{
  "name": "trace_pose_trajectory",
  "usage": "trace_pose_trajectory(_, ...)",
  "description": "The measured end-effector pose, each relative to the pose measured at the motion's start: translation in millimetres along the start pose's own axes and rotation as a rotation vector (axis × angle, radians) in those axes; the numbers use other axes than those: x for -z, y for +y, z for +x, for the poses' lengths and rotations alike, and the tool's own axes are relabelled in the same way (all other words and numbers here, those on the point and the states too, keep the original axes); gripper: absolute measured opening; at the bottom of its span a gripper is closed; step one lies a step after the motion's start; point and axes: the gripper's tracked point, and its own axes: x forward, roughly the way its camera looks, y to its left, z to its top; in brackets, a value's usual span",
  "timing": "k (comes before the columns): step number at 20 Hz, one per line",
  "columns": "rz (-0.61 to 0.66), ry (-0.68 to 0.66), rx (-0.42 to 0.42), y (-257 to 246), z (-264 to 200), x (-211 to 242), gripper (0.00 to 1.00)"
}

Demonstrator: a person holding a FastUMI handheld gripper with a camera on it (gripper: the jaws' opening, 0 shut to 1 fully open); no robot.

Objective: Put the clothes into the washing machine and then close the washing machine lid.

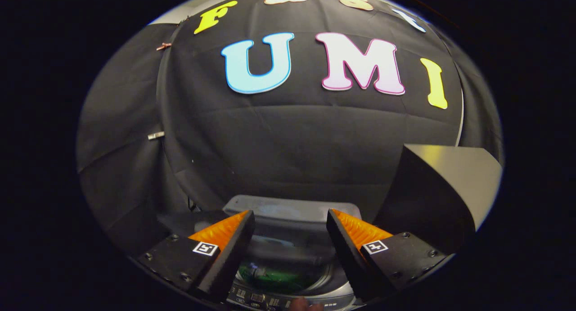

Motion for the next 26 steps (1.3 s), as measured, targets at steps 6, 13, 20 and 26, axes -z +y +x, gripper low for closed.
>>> trace_pose_trajectory(6, 0.055, 0.005, -0.011, -4, -31, 37, 0.99)
trace_pose_trajectory(13, 0.071, -0.018, 0.031, -23, -63, 51, 0.99)
trace_pose_trajectory(20, 0.018, -0.033, 0.036, -23, -81, 55, 0.99)
trace_pose_trajectory(26, 0.022, -0.071, 0.021, -17, -100, 35, 0.99)
